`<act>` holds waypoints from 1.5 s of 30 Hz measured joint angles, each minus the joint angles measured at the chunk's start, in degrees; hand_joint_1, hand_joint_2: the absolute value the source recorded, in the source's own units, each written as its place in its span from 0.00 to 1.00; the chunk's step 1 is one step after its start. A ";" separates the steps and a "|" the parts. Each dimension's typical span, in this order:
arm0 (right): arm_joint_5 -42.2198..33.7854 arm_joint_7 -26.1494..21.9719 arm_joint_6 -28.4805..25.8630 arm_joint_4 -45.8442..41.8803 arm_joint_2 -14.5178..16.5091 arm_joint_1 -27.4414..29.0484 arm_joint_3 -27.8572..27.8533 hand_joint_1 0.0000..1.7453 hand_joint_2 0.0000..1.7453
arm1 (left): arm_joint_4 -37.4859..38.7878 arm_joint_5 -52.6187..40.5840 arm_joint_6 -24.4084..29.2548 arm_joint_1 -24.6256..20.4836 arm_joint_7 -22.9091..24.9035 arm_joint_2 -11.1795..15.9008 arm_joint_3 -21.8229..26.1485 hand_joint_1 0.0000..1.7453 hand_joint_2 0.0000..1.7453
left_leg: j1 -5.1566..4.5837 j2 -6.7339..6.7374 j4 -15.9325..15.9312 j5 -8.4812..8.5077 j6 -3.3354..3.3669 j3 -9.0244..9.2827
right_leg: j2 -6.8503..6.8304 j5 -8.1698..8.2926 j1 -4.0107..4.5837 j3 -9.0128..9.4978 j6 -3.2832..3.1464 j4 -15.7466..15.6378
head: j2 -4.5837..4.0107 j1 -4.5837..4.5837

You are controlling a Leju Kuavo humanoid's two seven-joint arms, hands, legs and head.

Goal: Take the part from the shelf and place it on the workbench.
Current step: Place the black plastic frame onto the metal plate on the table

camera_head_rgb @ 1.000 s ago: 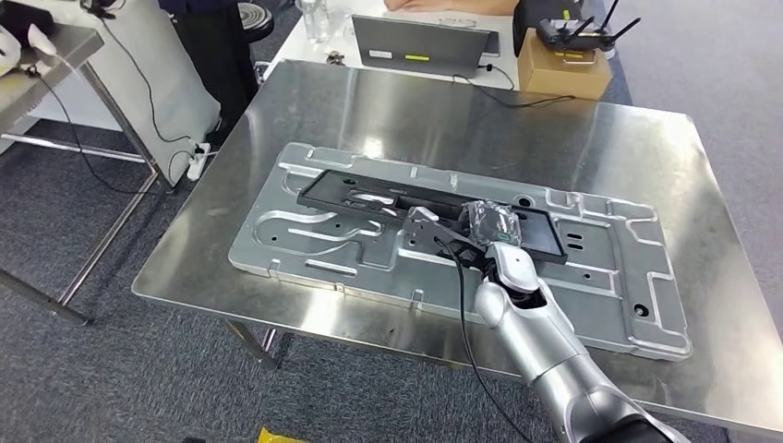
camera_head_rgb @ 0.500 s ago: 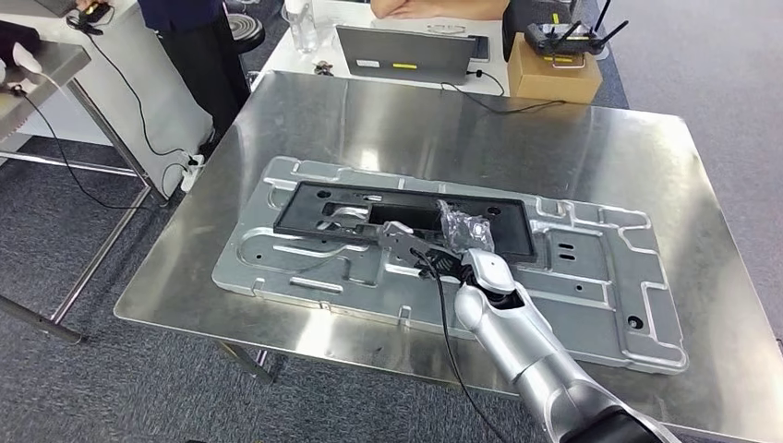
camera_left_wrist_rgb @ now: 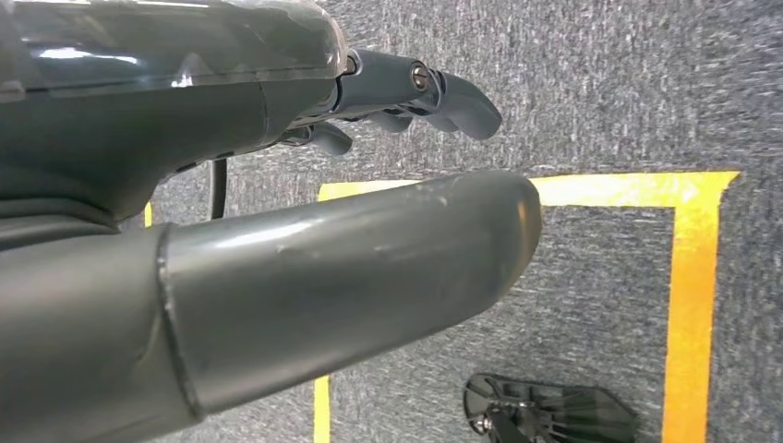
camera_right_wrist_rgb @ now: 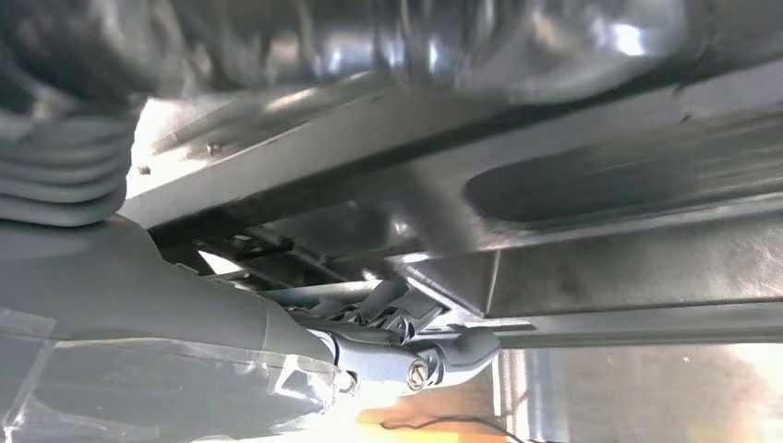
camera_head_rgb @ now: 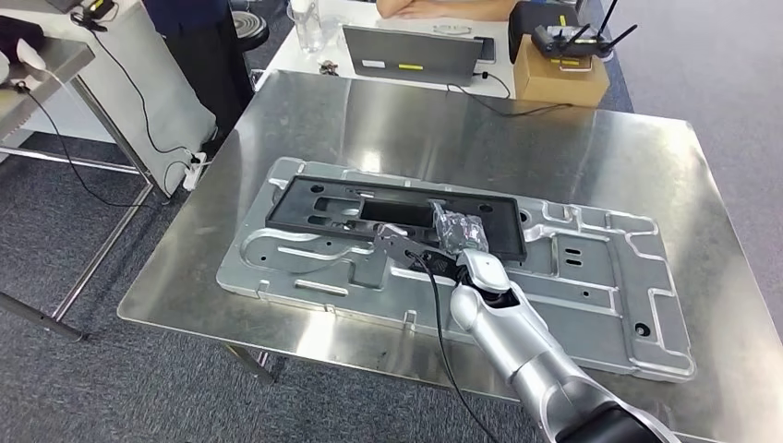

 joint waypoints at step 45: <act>6.23 -1.11 -13.41 -29.27 1.52 2.80 12.60 0.00 0.00 | 0.00 3.77 0.10 -0.02 1.56 0.57 0.96 0.00 0.00 | -0.48 0.32 2.04 1.03 -0.60 -1.95 | 0.19 -1.27 0.93 1.69 -2.09 -0.85 | 0.00 0.01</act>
